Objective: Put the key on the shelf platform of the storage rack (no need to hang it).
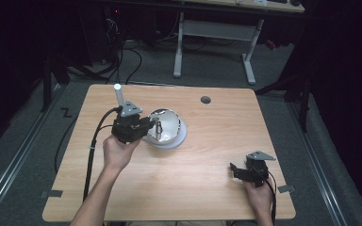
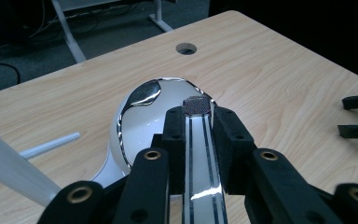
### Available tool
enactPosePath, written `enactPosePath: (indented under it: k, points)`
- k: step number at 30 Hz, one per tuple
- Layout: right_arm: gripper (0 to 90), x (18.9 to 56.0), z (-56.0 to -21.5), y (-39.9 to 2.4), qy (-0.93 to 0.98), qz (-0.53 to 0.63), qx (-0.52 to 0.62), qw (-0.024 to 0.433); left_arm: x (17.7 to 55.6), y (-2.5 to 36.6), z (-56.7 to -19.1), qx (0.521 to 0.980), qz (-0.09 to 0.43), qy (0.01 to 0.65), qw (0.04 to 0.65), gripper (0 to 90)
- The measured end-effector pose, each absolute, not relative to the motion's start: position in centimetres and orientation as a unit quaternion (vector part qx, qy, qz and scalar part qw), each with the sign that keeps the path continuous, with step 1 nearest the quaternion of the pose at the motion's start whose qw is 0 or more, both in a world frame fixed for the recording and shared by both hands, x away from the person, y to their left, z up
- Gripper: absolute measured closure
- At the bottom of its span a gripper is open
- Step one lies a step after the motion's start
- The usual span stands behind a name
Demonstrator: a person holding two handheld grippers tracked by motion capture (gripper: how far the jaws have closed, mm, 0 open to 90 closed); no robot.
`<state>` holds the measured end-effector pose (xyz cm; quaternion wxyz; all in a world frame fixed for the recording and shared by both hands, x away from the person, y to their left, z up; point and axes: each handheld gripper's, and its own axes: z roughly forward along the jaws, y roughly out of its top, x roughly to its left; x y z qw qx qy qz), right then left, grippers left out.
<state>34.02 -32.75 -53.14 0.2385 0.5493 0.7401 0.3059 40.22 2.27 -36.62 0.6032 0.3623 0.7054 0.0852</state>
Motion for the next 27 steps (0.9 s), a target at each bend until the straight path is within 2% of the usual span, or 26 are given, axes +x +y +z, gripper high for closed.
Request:
enactPosePath:
  k: [1,27]
  points:
    - [23.2,34.0,-53.1,-32.8,0.74,0.306,0.549,0.239,40.1,2.4,-36.6,0.367,0.075,0.722,0.581,75.8]
    - [23.2,34.0,-53.1,-32.7,0.741,0.306,0.548,0.239,43.0,1.0,-40.7,0.367,0.09,0.745,0.55,75.5]
